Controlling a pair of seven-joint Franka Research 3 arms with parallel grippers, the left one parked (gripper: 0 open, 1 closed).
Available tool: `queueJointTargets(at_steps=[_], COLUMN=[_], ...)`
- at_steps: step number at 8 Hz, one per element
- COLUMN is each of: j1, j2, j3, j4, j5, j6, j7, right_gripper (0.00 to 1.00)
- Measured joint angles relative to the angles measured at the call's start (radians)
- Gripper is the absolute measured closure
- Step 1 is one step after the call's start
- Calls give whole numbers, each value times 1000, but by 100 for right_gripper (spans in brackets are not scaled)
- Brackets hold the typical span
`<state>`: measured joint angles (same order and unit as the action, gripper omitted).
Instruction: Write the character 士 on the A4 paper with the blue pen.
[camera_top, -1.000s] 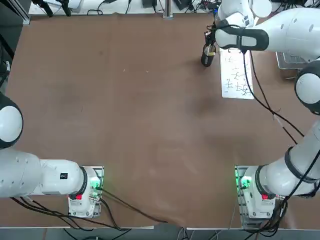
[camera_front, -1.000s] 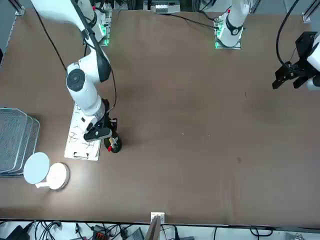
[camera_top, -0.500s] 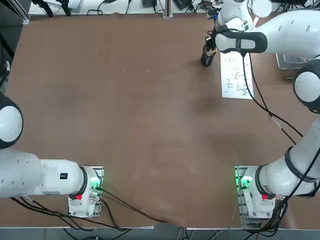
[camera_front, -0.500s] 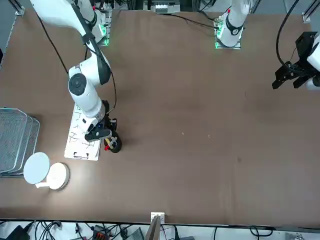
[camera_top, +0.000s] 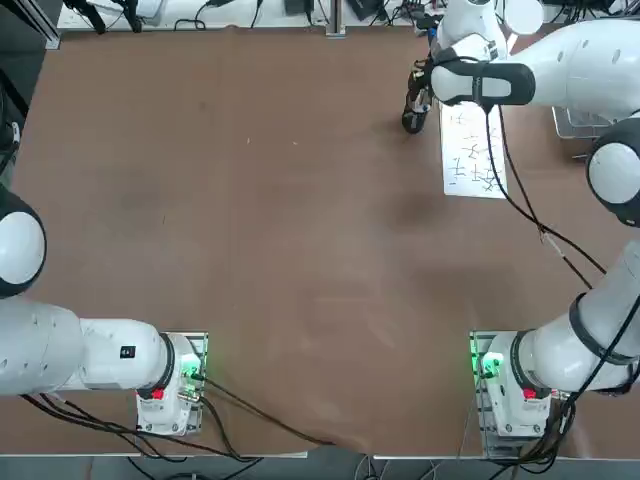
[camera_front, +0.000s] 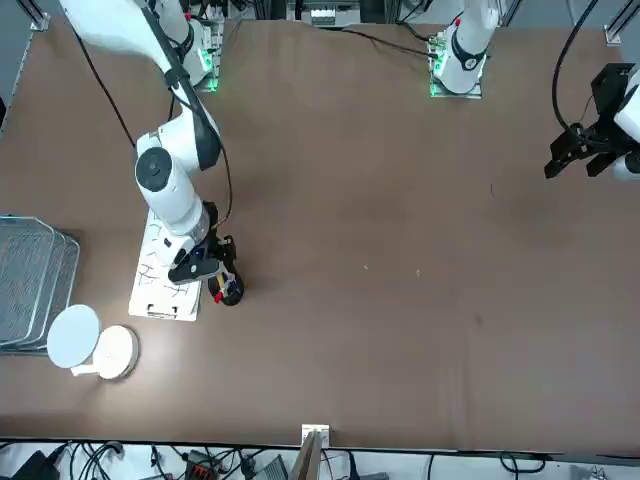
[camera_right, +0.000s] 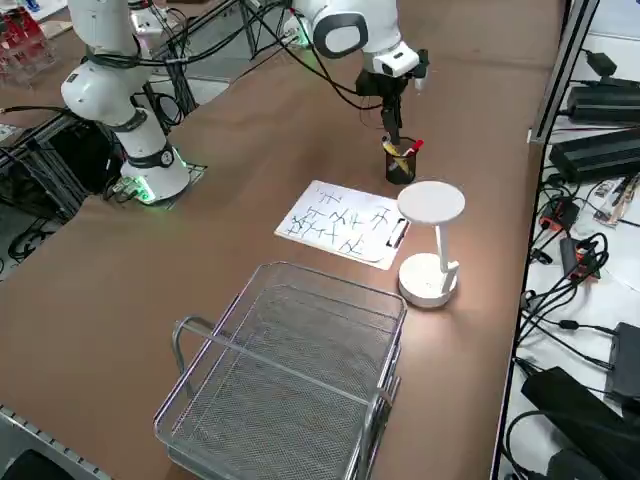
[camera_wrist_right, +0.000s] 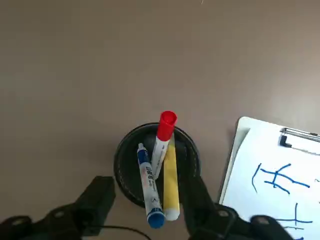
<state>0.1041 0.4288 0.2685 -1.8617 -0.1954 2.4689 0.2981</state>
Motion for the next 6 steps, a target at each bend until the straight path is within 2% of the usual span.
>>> queueJointTargets(at_steps=[1, 3, 6], j1=[0, -3, -27], j2=[-7, -33, -134], j3=[0, -12, -87], j4=[10, 72, 129], j5=[0, 0, 56], j6=[-6, -104, -207], j7=[0, -1, -3], right_gripper=[0, 0, 0])
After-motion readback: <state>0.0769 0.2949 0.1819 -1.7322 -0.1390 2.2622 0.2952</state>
